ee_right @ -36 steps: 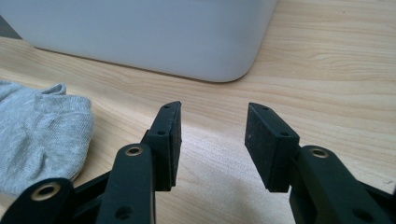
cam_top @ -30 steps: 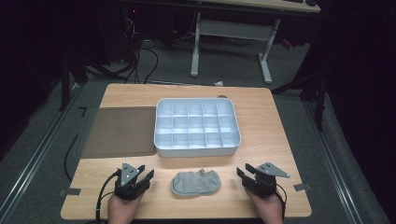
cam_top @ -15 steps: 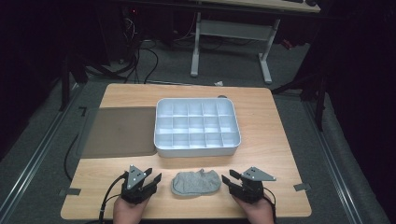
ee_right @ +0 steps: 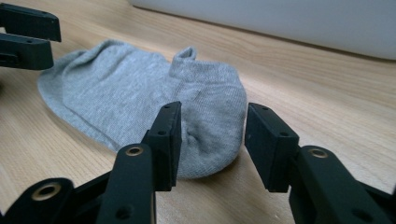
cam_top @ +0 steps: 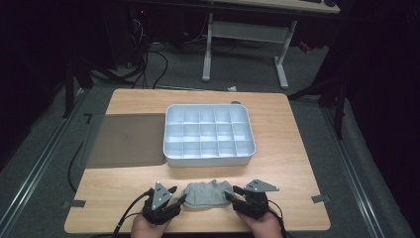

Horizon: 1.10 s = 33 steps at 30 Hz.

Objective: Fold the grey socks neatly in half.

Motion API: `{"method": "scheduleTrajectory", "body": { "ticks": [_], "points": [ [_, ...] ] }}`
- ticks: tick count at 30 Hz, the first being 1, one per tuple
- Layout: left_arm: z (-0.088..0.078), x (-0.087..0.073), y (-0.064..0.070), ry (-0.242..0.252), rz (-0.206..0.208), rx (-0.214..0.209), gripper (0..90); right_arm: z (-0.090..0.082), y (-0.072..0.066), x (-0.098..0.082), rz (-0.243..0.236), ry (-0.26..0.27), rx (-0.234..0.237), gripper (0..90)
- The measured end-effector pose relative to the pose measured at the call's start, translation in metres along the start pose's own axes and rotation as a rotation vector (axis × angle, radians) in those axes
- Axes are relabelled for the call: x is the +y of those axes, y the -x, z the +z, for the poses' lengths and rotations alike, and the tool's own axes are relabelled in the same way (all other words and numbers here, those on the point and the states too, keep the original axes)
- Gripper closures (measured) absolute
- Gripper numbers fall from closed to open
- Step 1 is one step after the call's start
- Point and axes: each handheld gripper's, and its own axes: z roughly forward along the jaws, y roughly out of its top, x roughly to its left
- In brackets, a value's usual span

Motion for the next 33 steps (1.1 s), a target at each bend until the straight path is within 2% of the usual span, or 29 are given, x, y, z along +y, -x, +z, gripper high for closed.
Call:
{"method": "scheduleTrajectory", "body": {
  "ticks": [6,12,14,16,18,21,23,26,28,33],
  "points": [
    [0.001,0.0,0.005,-0.003,0.016,-0.011,54.8,0.009,-0.005,-0.001,-0.018,-0.047,-0.018,57.4],
    [0.0,0.003,0.008,0.005,0.015,-0.023,55.5,0.01,-0.007,-0.002,-0.032,-0.049,-0.025,69.9],
    [0.0,0.006,0.011,0.008,-0.002,-0.049,57.3,0.01,-0.008,-0.002,-0.034,-0.051,-0.025,73.2],
    [0.002,0.012,0.018,0.015,-0.005,-0.077,60.2,0.01,-0.009,-0.002,-0.036,-0.05,-0.025,75.7],
    [0.008,0.019,0.029,-0.003,0.024,-0.084,64.8,0.01,-0.01,-0.002,-0.044,-0.05,-0.026,77.4],
    [0.024,0.027,0.045,-0.032,0.039,-0.102,71.9,0.01,-0.011,-0.003,-0.048,-0.049,-0.028,78.7],
    [0.034,0.027,0.051,-0.054,0.055,-0.089,74.5,0.01,-0.011,-0.003,-0.046,-0.049,-0.026,79.3],
    [0.046,0.024,0.053,-0.092,0.041,-0.085,76.7,0.01,-0.011,-0.003,-0.044,-0.047,-0.025,80.0],
    [0.051,0.023,0.054,-0.116,0.06,-0.073,78.4,0.009,-0.011,-0.003,-0.039,-0.047,-0.023,80.5],
    [0.052,0.022,0.057,-0.118,0.098,-0.045,81.5,0.007,-0.01,-0.003,-0.03,-0.035,-0.014,81.9]
  ]
}}
